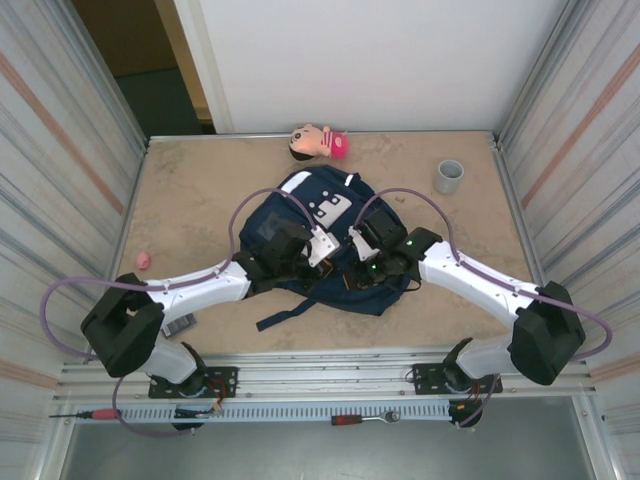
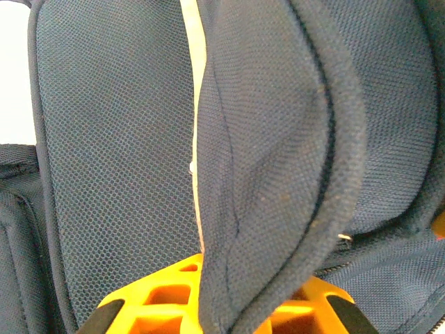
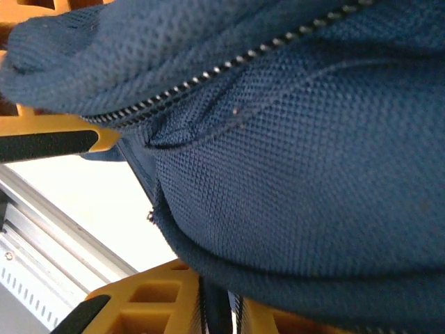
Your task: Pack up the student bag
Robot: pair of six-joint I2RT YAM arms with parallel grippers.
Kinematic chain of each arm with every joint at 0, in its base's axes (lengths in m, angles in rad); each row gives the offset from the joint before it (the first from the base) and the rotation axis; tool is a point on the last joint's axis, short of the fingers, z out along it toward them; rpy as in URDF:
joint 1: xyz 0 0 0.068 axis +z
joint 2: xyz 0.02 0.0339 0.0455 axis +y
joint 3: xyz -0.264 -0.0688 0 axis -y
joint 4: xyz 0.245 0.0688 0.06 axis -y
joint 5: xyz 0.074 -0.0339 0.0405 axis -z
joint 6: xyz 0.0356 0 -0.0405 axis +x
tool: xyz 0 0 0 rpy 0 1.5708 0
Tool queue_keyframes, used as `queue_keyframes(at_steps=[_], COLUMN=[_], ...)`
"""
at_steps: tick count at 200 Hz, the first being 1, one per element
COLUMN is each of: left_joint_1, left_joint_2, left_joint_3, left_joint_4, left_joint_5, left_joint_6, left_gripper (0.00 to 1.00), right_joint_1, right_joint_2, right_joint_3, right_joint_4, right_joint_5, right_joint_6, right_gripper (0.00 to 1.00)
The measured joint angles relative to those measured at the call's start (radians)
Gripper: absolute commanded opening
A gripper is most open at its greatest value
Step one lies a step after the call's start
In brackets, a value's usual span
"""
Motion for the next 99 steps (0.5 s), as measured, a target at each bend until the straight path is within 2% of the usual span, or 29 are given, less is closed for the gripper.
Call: queue_keyframes(at_steps=[19, 38, 57, 87, 99], left_joint_1=[0.0, 0.0, 0.0, 0.0, 0.002], left_joint_2=[-0.003, -0.006, -0.008, -0.021, -0.039], left_joint_3=[-0.006, -0.01, -0.011, -0.016, -0.025], left_joint_4=[0.007, 0.012, 0.013, 0.013, 0.002], left_joint_5=[0.0, 0.0, -0.002, -0.039, -0.067], left_joint_6=[0.0, -0.001, -0.003, -0.034, -0.074], left_gripper=[0.0, 0.0, 0.02, 0.47, 0.57], right_joint_1=[0.006, 0.006, 0.008, 0.005, 0.004], right_joint_2=[0.002, 0.002, 0.002, -0.034, -0.065], right_joint_3=[0.0, 0.0, 0.002, 0.0, -0.008], right_joint_4=[0.001, 0.006, 0.008, 0.002, -0.007], right_joint_5=[0.001, 0.0, 0.008, 0.016, 0.016], right_joint_6=[-0.001, -0.006, 0.0, 0.007, 0.014], right_gripper=[0.15, 0.0, 0.0, 0.0, 0.0])
